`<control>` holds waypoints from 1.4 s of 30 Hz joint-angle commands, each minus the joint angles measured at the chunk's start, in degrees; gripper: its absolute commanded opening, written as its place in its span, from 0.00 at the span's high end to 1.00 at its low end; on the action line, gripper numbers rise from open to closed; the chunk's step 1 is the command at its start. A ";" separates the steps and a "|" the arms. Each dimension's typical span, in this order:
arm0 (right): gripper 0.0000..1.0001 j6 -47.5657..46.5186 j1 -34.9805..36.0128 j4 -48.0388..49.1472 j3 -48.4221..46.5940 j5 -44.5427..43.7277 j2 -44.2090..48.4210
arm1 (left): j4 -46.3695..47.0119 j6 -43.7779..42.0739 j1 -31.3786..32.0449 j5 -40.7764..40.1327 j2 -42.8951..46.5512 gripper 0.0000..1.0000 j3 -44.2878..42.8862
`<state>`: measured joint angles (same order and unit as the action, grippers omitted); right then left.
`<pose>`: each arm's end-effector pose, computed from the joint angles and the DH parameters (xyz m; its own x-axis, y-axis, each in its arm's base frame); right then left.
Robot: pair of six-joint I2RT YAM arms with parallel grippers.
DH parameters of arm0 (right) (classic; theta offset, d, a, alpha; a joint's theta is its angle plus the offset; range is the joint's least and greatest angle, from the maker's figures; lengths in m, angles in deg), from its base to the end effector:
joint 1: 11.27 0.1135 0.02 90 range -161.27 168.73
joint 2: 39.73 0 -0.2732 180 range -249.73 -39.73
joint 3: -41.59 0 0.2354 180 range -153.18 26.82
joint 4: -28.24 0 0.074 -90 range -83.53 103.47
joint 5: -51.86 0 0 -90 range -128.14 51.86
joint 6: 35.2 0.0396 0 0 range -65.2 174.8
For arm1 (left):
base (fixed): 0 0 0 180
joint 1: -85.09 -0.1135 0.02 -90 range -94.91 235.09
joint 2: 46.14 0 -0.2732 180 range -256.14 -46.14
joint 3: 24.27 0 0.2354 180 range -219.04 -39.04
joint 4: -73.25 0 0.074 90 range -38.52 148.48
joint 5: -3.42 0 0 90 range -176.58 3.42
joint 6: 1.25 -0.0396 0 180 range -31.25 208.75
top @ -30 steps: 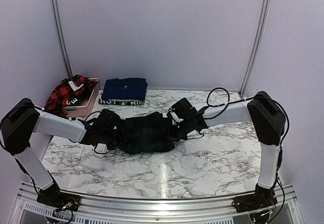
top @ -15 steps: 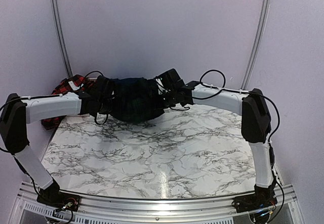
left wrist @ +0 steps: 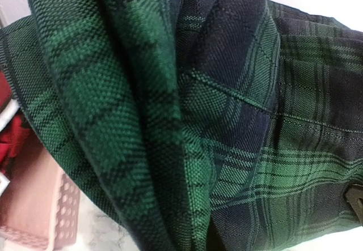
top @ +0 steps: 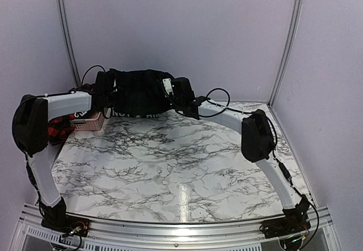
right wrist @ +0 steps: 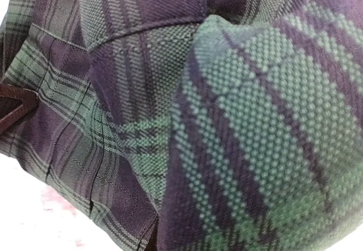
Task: Fold and stack the mixed laundry pile
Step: Place the rectangle-folded skirt at the corner of the board.
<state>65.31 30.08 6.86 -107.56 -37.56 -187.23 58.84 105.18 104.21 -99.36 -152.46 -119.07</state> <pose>0.4446 0.3918 0.2287 -0.3710 -0.0835 -0.9249 -0.6103 0.7725 0.1751 0.4079 -0.1321 0.2794 -0.4335 -0.1417 -0.8900 0.0092 0.9868 -0.1616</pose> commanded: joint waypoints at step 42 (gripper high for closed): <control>0.35 10.66 -8.84 29.12 -9.48 2.80 -13.83 | -2.08 -3.50 -9.27 -0.72 -28.55 0.88 -29.54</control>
<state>75.53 23.02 34.77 -117.60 -34.78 -206.47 60.94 102.79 95.81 -98.20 -177.36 -141.12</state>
